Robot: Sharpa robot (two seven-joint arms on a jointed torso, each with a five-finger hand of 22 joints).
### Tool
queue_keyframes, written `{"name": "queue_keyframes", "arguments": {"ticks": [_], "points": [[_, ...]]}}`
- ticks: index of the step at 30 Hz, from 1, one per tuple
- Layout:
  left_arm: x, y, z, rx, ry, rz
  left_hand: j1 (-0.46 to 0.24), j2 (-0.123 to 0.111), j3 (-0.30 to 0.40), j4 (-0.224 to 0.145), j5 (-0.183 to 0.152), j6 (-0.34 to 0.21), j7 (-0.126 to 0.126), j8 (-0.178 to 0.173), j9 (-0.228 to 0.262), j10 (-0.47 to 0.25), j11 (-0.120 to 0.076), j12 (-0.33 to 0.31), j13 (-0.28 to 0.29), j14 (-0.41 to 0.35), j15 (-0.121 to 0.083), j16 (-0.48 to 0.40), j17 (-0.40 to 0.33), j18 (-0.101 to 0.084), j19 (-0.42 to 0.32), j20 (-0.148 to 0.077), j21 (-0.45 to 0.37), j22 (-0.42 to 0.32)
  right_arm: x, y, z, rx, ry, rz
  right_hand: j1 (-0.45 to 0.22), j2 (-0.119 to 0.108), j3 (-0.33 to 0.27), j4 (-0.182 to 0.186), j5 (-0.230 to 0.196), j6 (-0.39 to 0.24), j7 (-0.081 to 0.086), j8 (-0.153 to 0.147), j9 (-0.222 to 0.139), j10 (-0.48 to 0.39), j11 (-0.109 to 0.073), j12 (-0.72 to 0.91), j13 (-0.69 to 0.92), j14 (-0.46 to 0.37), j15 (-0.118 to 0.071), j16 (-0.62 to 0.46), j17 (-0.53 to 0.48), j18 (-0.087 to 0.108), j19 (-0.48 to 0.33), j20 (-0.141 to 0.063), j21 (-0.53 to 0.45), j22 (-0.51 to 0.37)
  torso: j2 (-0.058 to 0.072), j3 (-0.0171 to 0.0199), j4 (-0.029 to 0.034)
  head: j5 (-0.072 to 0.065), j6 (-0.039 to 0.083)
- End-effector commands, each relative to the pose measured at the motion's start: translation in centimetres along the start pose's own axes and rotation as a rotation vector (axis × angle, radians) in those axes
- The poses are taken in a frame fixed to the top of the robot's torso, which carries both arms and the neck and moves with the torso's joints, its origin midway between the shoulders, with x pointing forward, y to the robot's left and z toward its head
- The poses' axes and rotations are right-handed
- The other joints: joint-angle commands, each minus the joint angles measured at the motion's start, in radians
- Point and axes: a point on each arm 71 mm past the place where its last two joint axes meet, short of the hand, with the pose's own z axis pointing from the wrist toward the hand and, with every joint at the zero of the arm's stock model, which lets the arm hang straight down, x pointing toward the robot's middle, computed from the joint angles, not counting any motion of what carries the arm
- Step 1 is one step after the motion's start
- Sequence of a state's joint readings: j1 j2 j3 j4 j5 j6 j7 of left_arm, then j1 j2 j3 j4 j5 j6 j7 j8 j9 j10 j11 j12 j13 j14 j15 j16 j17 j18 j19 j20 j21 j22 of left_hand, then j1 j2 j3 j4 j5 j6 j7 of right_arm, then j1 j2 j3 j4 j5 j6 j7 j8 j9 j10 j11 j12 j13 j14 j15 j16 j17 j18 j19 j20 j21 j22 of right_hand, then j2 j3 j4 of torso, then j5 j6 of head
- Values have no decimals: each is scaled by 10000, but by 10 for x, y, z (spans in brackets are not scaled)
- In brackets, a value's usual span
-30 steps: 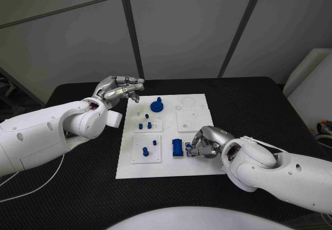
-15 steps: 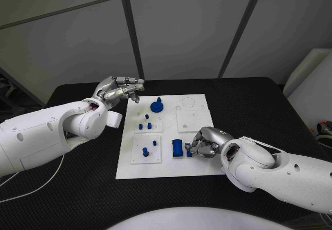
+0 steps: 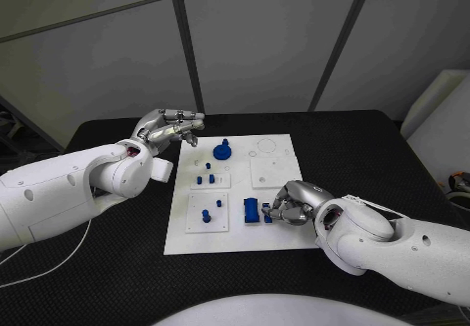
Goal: Assemble the parts on the task board
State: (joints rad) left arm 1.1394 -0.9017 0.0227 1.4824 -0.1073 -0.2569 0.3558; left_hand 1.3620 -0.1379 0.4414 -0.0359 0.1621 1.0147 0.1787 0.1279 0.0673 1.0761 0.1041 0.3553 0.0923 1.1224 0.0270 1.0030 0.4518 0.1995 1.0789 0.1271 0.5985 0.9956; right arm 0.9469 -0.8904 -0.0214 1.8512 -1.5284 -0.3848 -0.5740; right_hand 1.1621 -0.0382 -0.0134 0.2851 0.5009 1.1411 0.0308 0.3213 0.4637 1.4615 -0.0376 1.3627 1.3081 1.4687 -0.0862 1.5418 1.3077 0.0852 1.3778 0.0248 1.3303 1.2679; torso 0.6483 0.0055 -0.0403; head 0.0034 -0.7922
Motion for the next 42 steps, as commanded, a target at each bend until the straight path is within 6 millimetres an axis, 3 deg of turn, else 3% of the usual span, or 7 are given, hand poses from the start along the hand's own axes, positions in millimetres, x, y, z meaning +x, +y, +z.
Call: {"name": "queue_keyframes", "arguments": {"ticks": [1,7,12,20,42], "points": [[1,-1,0,28,129,-51,-36,94,-72,-1,1,-16,25,64,-4,-58,21,63,15,-83,21,10,-12,-171,-65,25,-41,-13,-4,2,-4,-571,-258,141,247,-177,-100,-38,-361,-99,10,69,28,157,15,-39,1099,926,-64,55,2189,-135,25,-14,27,-2,1,7,-19,22,5],[1,-1,0,32,125,-49,-36,94,-72,-1,1,-16,25,64,-4,-58,21,63,15,-83,21,10,-12,-171,-65,25,-41,-13,-7,-3,-10,-954,-167,184,861,-384,-375,-181,-1531,-241,78,61,70,27,70,-288,955,917,-19,34,2154,-123,-31,19,-44,-61,-8,1,-8,-7,23],[1,-1,1,32,124,-49,-36,94,-72,-1,1,-16,25,64,-4,-58,21,63,15,-83,21,10,-12,-171,-65,25,-41,-13,-7,-6,-12,-1055,-18,133,1142,-382,-538,-228,-1986,-256,94,75,91,13,84,-315,950,916,0,30,2149,-118,-43,40,-66,-72,-1,14,-8,-9,39],[2,-1,1,34,140,-57,-36,94,-72,-1,1,-16,25,64,-4,-58,21,63,15,-83,21,10,-12,-171,-65,25,-41,-13,-6,-8,-11,-1084,93,111,1213,-317,-584,-214,-2110,-246,92,86,100,24,85,-295,968,917,2,32,2155,-119,-38,46,-62,-62,8,9,-5,-35,74],[2,0,1,26,133,-56,-36,94,-72,-1,1,-16,25,64,-4,-58,21,63,15,-83,21,10,-12,-171,-65,25,-41,-13,-3,-13,2,-720,116,-203,1745,-100,-631,-376,-2326,-228,46,131,136,67,48,-217,1038,924,-26,49,2187,-122,-18,30,-49,-30,12,9,6,-4,-26]]}}
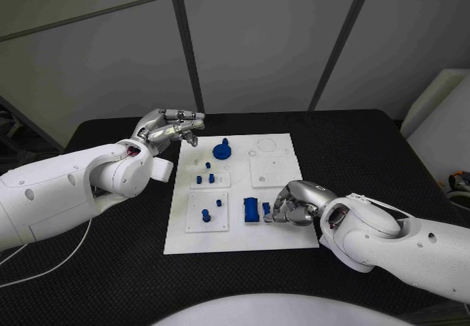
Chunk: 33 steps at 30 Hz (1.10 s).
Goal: Assemble the parts on the task board
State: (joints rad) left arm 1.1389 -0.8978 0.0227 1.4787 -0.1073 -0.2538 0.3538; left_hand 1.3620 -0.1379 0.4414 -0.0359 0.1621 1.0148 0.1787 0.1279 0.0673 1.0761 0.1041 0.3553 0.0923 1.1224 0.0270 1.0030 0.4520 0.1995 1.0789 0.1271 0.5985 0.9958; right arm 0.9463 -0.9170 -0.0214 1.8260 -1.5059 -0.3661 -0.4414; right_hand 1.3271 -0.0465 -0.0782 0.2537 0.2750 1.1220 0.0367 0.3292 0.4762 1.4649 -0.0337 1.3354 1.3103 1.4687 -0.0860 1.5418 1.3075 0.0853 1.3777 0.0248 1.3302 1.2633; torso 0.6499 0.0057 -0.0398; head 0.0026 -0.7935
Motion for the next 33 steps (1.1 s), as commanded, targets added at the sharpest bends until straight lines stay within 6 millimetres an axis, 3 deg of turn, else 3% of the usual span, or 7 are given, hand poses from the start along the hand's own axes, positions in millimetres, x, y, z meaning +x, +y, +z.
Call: {"name": "queue_keyframes", "arguments": {"ticks": [1,19,23,28,29,32,33], "points": [[1,-1,0,49,103,-42,-36,94,-72,-1,1,-16,26,64,-4,-58,21,64,15,-84,21,10,-14,-171,-66,25,-41,-15,0,-1,2,28,-59,-145,100,-11,17,-62,-71,-36,-13,53,11,35,9,61,1019,925,-28,50,2191,-124,-13,29,-45,21,-3,9,2,5,-11],[1,0,0,44,97,-45,-41,105,-75,7,3,-33,26,62,-6,-83,23,78,14,-99,25,10,-23,-172,-69,28,-57,-23,-5,5,-2,-725,-580,548,45,96,-100,71,-58,-56,2,57,18,20,16,22,999,910,-27,11,2122,-104,-70,23,-121,-64,-21,3,-15,-11,92],[1,0,0,63,90,-44,-41,105,-75,7,3,-33,26,62,-6,-83,23,78,14,-99,25,10,-23,-172,-69,28,-57,-23,-9,3,-7,-1139,-648,1401,113,89,-217,120,119,-343,120,-103,-42,-160,104,-295,801,804,32,-246,1675,0,-390,56,-524,-534,-46,-18,-8,-36,162],[2,0,0,50,69,-110,-121,82,-126,57,-6,-35,21,75,-3,-112,28,110,13,-156,40,-13,-48,-177,-102,41,-106,-46,-18,-9,-1,-1543,-568,3560,564,167,-358,119,427,-1052,515,-657,-288,-1707,447,-3048,-998,84,313,-1993,-780,575,-2270,301,-3053,-3299,-126,-77,-4,-103,287],[2,1,1,-8,17,-214,-156,66,-153,78,-8,-26,14,89,-1,-120,19,133,13,-231,45,-69,-81,-176,-153,48,-164,-76,-20,-14,2,-1508,-457,4153,817,223,-308,63,481,-1334,645,-867,-383,-2722,571,-4769,-2132,-430,409,-3154,-2173,859,-3340,380,-4510,-4810,-142,-85,-3,-107,323],[2,4,3,-187,-226,-586,-262,-5,-288,141,-16,29,-32,155,8,-122,5,205,7,-616,71,-435,-277,-176,-438,80,-483,-254,-26,-27,14,-1356,-203,6059,1529,459,-73,-16,186,-1709,916,-1305,-680,-4281,846,-7487,-4080,-2084,702,-7014,-5971,909,-4218,644,-5976,-5876,-244,-133,5,-137,437],[1,5,3,-231,-311,-702,-296,-20,-322,166,-24,48,-46,176,8,-128,6,198,-12,-801,90,-671,-396,-182,-584,98,-636,-342,-28,-32,18,-1327,-189,6670,1787,531,37,-35,25,-1734,991,-1409,-786,-4472,907,-8036,-4580,-2365,778,-7806,-6462,910,-4403,730,-6381,-6138,-289,-154,1,-143,444]]}}
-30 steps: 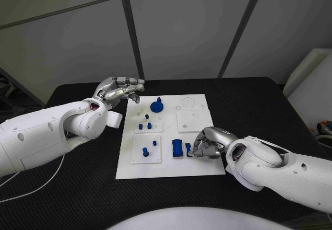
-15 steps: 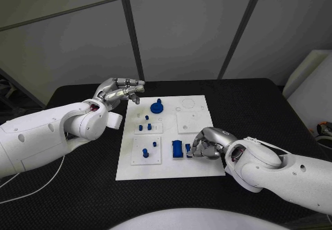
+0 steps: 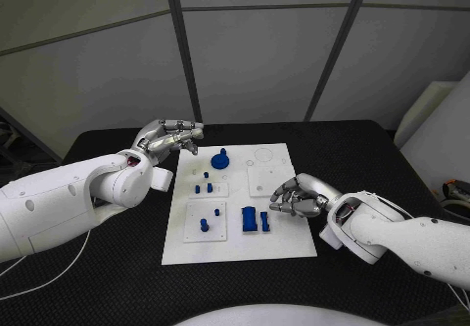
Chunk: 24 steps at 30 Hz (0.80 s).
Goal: Assemble the parts on the task board
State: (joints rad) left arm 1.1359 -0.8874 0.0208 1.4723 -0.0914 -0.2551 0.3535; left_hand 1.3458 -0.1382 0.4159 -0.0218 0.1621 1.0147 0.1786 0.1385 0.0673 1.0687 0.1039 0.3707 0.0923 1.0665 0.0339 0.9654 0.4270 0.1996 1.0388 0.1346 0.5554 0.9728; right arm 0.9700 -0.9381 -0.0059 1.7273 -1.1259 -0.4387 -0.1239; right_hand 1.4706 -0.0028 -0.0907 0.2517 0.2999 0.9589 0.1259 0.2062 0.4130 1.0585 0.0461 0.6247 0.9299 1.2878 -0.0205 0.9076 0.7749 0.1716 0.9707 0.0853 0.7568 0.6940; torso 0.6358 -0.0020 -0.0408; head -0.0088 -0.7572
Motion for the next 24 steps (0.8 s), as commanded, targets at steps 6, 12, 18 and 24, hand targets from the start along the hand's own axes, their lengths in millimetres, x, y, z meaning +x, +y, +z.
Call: {"name": "queue_keyframes", "arguments": {"ticks": [6,12,18,24], "points": [[-5,7,13,-141,-799,-958,-292,-59,-159,277,-186,67,-114,47,-10,210,87,-588,-298,-1001,369,-3477,-1654,-241,-1680,408,-2096,-1430,-26,-21,41,-616,-626,5944,1185,39,487,166,-596,206,298,-691,-856,-186,535,-3453,-4086,-1832,798,-5127,-2850,-44,-1357,810,-3078,-2059,-433,-192,-32,-83,390],[-13,15,27,49,-1463,-1224,-131,-116,4,400,-211,165,-162,-269,-5,945,138,-2054,-296,-495,660,-6274,-2652,-130,-2599,980,-4205,-3475,-41,-29,76,-1069,-1683,6566,1334,-83,705,193,-660,510,478,-1349,-1564,313,794,-4728,-6753,-2281,1320,-7386,-4533,169,-1762,1534,-4876,-3357,-628,-198,-95,-132,756],[-15,23,36,193,-1979,-1227,-129,-154,-151,495,-211,134,-252,-607,-18,935,420,-2988,-297,-833,1027,-7860,-3244,-142,-3249,1315,-4963,-4741,-45,-32,96,-1326,-2204,6705,1120,-41,771,105,-646,395,549,-1436,-2050,242,986,-5205,-7802,-2526,1530,-8259,-5406,138,-1717,1711,-5595,-3946,-731,-173,-71,-78,1079],[-15,35,39,196,-2424,-1124,-106,-59,-648,504,-207,27,-419,-750,-25,393,701,-3102,-312,-1061,1263,-8635,-3621,-148,-3938,1522,-4948,-5624,-45,-32,108,-1506,-2440,6781,813,30,783,-195,-642,141,495,-1451,-2649,83,1144,-5612,-8562,-2736,1571,-8477,-6286,117,-1543,1874,-6206,-4513,-718,-120,-81,27,1277]]}}
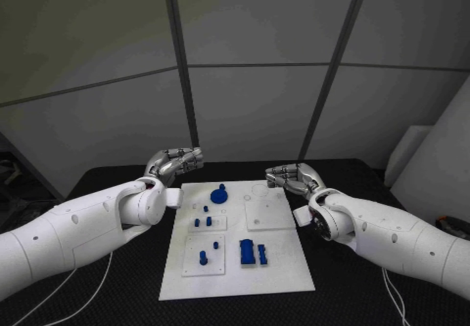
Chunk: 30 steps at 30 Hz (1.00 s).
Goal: Assemble the parts on the task board
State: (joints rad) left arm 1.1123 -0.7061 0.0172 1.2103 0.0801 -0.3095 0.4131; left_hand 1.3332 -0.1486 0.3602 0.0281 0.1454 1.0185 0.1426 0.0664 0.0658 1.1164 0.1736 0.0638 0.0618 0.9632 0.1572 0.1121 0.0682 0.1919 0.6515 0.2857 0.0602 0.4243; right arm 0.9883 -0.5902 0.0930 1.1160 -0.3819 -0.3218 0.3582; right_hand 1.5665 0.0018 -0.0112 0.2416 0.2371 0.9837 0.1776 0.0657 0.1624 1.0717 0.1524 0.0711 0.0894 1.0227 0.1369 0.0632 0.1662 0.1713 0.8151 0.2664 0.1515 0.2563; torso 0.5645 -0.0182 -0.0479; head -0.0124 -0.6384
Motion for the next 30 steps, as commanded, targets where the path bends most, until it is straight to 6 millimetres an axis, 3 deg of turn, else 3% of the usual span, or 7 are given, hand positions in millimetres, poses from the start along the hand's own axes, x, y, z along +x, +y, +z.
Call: {"name": "queue_keyframes", "arguments": {"ticks": [1,2,13,16,17,27,30], "points": [[-3,3,1,370,-550,-65,22,56,-112,7,-39,-12,-55,-30,-11,-92,11,-33,-7,-21,32,-123,-36,-71,-26,12,11,-143,2,4,3,-584,87,501,-190,3,-11,-156,-11,-131,-22,-46,-226,-89,81,-96,-227,-67,24,-19,-302,138,77,58,-210,-205,12,36,-12,70,104],[0,3,0,0,-101,-18,-3999,446,-1123,-281,-436,-3056,-428,-664,-658,-3362,-510,-638,-618,-2890,-472,-398,-682,-576,-1979,-855,-602,-1353,1,0,2,-77,-15,75,-4766,-18,112,-785,-711,-2993,-553,-657,-594,-3254,-418,-711,-894,-3100,-419,-632,-641,-514,-2431,-785,-557,-866,-4,8,1,19,39],[19,8,-18,142,-484,477,-7185,1486,-1990,-281,-1454,-5510,-1426,-664,-658,-6070,-933,-638,-618,-5213,-837,-1121,-682,-1070,-3532,-1541,-602,-2356,5,18,-13,-367,-902,703,-8545,-18,112,-1371,-1282,-5368,-966,-657,-1624,-5828,-785,-711,-894,-5552,-1369,-632,-1662,-793,-4371,-1414,-1515,-1472,-197,177,464,120,373],[31,10,-31,269,-725,804,-7953,1486,-2192,-281,-1454,-6091,-1426,-664,-658,-6706,-1033,-638,-618,-5764,-1572,-1121,-682,-1070,-3908,-1705,-602,-2591,8,28,-25,-410,-1478,1074,-9397,-18,112,-1494,-1415,-5904,-1064,-657,-1624,-6410,-1524,-711,-894,-6117,-1369,-632,-1662,-806,-4822,-1566,-1515,-1602,-203,182,479,124,384],[35,10,-35,310,-793,898,-8163,1486,-2248,-281,-1454,-6255,-1426,-664,-658,-6880,-1736,-638,-618,-5914,-1572,-1121,-682,-1069,-4008,-1753,-602,-2656,9,31,-29,-401,-1645,1174,-9638,-18,112,-1532,-1447,-6056,-1776,-657,-1624,-6577,-1524,-711,-894,-6274,-1369,-632,-1662,-902,-4955,-1604,-1515,-1639,-203,182,479,124,384],[57,11,-62,613,-1212,1477,-9913,1486,-2707,-281,-1454,-7588,-1426,-664,-658,-8330,-1736,-638,-618,-7176,-1572,-1121,-682,-1919,-4846,-2138,-602,-3193,16,46,-58,-116,-2675,1699,-11646,-18,112,-2416,-2371,-7317,-1776,-657,-1624,-7957,-1524,-711,-894,-7593,-1369,-632,-1662,-1011,-6022,-1957,-1515,-2563,-203,182,479,124,384],[58,11,-64,630,-1233,1506,-10274,1486,-2798,-281,-1454,-7859,-1426,-664,-658,-8631,-1736,-638,-618,-7436,-1572,-1121,-682,-1919,-5031,-2857,-602,-3305,16,47,-59,-87,-2734,1723,-12093,-18,112,-2416,-2371,-7597,-1776,-657,-1624,-8264,-1524,-711,-894,-7880,-1369,-632,-1662,-1713,-6251,-2664,-1515,-2563,-203,182,479,124,384]]}}
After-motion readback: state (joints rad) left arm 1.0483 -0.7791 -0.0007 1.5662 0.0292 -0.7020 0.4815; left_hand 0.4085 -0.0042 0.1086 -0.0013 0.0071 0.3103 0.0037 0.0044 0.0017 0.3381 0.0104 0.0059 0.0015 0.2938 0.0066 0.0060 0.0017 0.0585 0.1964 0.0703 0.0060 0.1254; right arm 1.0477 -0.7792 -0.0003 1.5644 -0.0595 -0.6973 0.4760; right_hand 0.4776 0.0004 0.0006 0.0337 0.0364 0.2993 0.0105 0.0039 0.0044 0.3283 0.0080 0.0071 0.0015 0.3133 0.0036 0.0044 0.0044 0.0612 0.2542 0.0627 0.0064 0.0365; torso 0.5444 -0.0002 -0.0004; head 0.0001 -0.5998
